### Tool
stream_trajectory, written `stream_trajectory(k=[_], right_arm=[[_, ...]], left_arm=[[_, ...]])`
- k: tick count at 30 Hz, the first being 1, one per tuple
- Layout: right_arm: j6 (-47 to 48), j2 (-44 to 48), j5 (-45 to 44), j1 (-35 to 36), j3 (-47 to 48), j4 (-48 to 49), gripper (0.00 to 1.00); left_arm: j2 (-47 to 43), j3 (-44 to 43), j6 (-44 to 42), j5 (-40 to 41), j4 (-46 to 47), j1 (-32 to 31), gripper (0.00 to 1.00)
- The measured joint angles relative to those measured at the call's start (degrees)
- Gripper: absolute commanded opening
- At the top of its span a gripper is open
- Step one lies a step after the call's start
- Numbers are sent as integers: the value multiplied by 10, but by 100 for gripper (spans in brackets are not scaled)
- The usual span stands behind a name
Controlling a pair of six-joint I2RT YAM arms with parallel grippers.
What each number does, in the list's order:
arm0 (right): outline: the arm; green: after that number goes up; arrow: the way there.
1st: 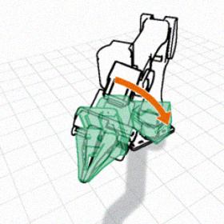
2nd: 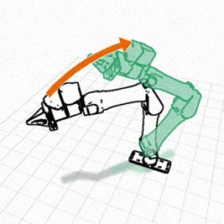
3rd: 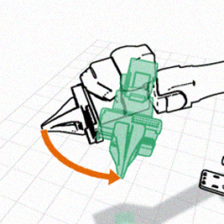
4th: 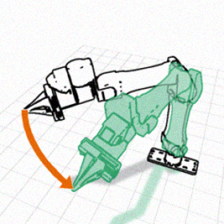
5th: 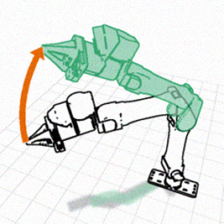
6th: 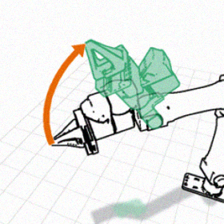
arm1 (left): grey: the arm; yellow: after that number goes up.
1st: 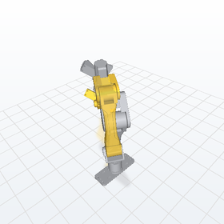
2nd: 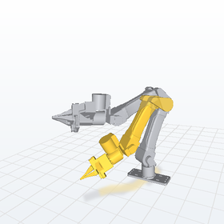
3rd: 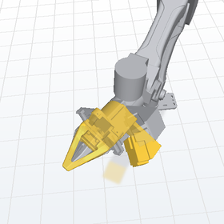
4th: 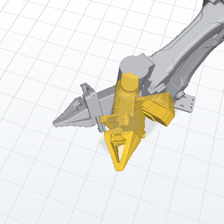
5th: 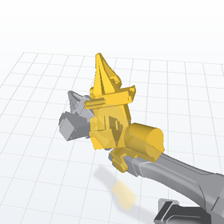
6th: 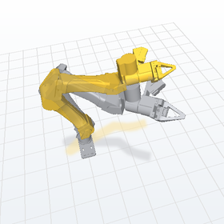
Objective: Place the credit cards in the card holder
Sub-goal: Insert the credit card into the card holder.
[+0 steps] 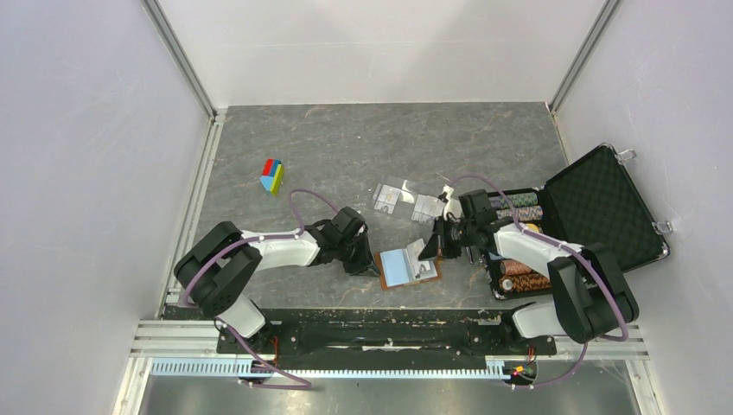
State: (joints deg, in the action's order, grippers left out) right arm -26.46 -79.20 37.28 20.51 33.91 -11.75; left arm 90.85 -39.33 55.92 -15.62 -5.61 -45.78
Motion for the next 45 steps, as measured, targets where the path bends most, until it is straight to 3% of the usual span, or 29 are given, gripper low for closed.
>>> stream_trajectory(k=[27, 38, 45], right_arm=[[-43, -54, 34, 22, -63, 170, 0], [-45, -61, 42, 25, -64, 171, 0], [-24, -62, 45, 28, -43, 124, 0]], left_arm=[[10, -1, 3, -15, 11, -1, 2], [23, -12, 2, -26, 7, 0, 2], [24, -15, 2, -27, 4, -1, 2]])
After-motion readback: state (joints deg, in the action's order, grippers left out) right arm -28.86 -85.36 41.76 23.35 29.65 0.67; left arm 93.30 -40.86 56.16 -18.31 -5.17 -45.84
